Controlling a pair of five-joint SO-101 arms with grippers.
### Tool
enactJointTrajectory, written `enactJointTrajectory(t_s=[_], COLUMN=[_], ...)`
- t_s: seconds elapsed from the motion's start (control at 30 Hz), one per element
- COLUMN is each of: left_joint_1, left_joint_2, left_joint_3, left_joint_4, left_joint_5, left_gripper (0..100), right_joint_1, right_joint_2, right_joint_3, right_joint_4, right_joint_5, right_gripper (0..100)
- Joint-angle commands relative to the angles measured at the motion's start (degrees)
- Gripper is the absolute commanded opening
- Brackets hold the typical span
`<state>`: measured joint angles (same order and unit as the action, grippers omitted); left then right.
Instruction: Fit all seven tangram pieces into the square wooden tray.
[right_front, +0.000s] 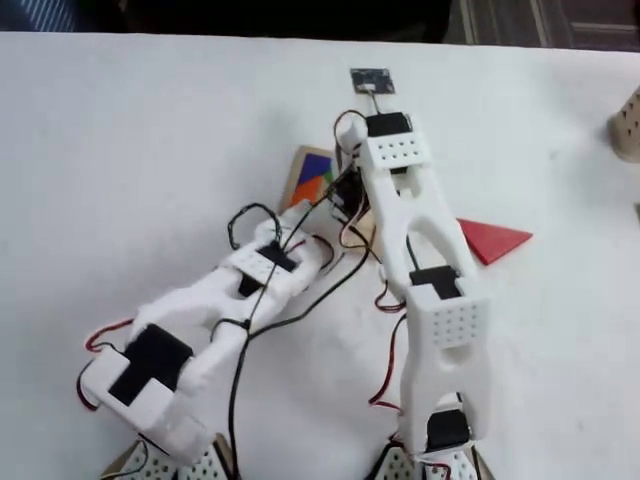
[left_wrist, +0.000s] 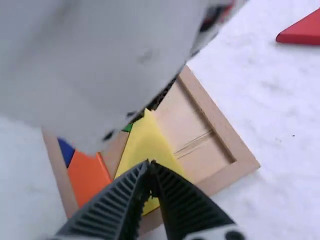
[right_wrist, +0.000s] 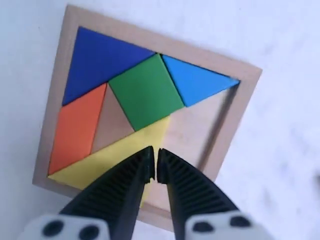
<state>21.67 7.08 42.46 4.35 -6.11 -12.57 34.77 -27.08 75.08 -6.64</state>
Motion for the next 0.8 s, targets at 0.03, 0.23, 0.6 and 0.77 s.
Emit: enactJointTrajectory(t_s=[0.03, 0.23, 0.6, 0.77], left_joint_1=[-10.4, -6.2, -13.3, -16.7], left_joint_2=[-4.4, -4.4, -3.9, -3.9], left_joint_3=[2.0, 5.4, 1.0, -1.8], left_joint_4=[-2.2, -2.3, -12.0, -12.2], left_joint_5=[-2.5, -17.3, 2.4, 12.9], left_gripper=[2, 2, 2, 2], right_joint_1=[4.3, 4.2, 1.7, 0.0], right_joint_2=[-4.9, -3.4, -3.2, -3.2], right_joint_3=[-0.8, -0.9, -0.4, 0.3], right_joint_4=[-4.7, -8.8, 2.2, 5.4], right_joint_5=[-3.4, -4.0, -4.0, -4.2], right_gripper=[1.9, 2.2, 1.9, 1.9])
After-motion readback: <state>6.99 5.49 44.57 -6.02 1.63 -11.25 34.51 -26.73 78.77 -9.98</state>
